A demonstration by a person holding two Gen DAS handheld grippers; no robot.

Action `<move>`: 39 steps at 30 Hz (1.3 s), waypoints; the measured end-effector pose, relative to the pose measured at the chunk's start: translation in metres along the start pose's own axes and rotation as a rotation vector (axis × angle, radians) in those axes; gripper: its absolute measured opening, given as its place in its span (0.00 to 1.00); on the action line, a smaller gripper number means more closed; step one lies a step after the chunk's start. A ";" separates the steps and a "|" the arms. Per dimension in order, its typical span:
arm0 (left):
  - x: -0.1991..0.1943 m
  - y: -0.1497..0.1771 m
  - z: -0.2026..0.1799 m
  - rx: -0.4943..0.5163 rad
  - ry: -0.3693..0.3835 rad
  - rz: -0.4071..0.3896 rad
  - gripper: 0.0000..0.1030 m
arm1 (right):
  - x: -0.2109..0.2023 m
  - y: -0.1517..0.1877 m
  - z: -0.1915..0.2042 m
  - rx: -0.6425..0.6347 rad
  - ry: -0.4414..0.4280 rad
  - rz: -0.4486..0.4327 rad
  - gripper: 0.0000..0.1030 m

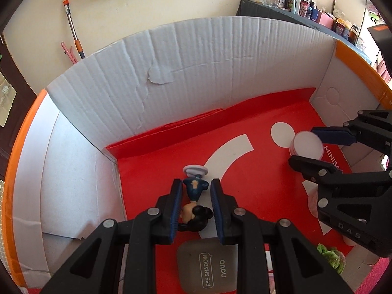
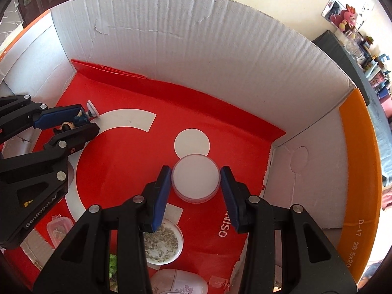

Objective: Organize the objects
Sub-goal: 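Lower both items onto the red liner and open both grippers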

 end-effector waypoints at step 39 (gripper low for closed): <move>-0.001 0.003 0.003 0.008 -0.007 -0.007 0.24 | 0.003 0.007 -0.010 0.011 -0.018 0.008 0.39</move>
Point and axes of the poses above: each gripper's, at about its wrist camera, not at the fingertips, and x roughly the way its jaws point, z to its left, y to its underside, the point moved 6 cm from there along x, roughly the way its jaws point, and after that the axes turned 15 degrees about y, right-handed, at the moved point
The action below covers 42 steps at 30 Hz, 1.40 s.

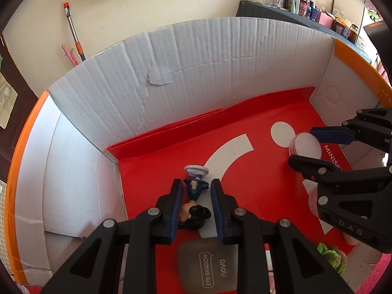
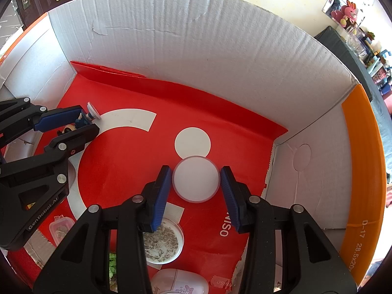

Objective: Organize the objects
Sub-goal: 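Lower both items onto the red liner and open both grippers, then lift both grippers out of the box and back over the rug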

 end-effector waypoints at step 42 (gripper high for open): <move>-0.121 0.020 -0.026 0.014 0.085 -0.269 0.49 | -0.107 0.017 -0.025 0.095 0.020 -0.257 0.55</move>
Point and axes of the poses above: each gripper's, at about its wrist camera, not at the fingertips, and x roughly the way its jaws point, z to its left, y to its underside, the point moved 6 cm from there along x, roughly the way its jaws point, and after that the axes turned 15 degrees about y, right-handed, at the moved point
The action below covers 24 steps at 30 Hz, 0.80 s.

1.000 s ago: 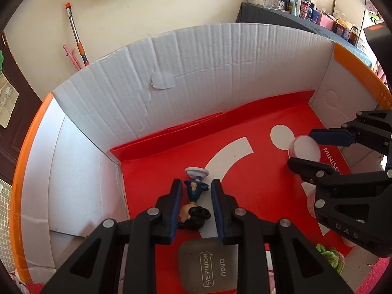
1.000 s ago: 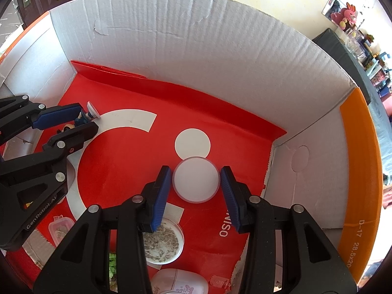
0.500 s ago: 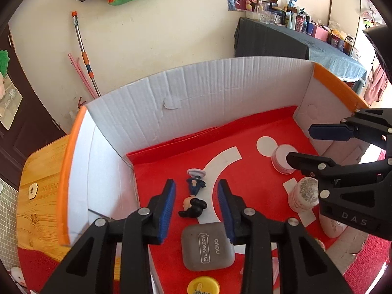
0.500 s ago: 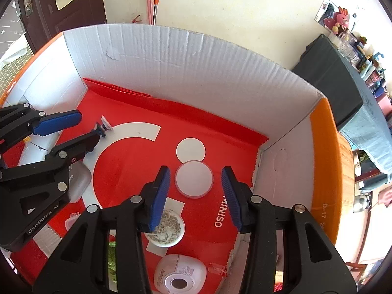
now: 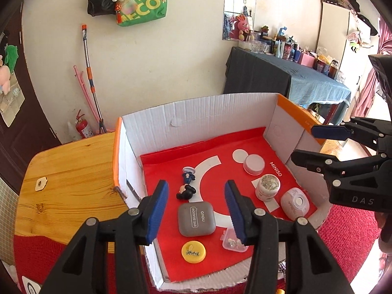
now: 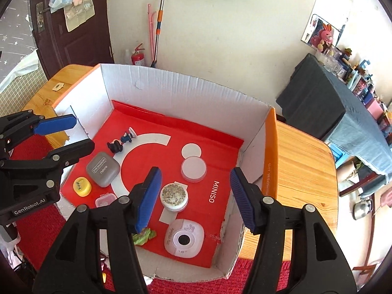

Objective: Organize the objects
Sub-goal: 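Lift both grippers out of the box and back over the rug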

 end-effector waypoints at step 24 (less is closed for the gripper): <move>-0.082 0.079 -0.037 0.010 0.032 -0.219 0.85 | -0.122 0.102 0.004 0.172 -0.006 -0.303 0.83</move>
Point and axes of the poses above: each gripper's, at about its wrist camera, not at the fingertips, and x roughly the way its jaws point, z to its left, y to its underside, the point moved 6 cm from there along x, roughly the way its jaws point, and after that the axes turned 15 degrees about y, right-handed, at the moved point
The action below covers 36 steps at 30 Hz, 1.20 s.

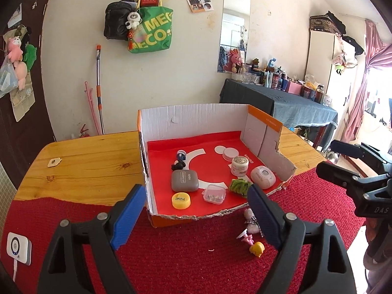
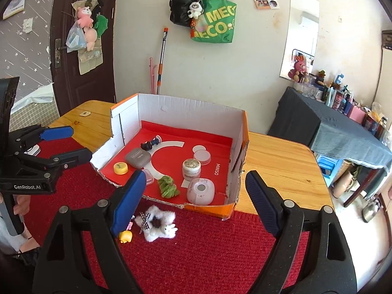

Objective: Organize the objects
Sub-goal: 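Lift both grippers out of the box and back over the rug, then move both grippers toward the white plush bunny and pink figurine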

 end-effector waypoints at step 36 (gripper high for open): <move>0.026 0.104 -0.001 -0.158 0.018 0.141 0.90 | 0.023 0.104 0.023 0.097 0.041 0.129 0.89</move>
Point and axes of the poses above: each gripper's, at about its wrist camera, not at the fingertips, and x roughly the way its jaws point, z to its left, y to its underside, the point moved 6 cm from there along x, roughly the way its jaws point, and after that the axes turned 15 degrees about y, right-handed, at the moved point
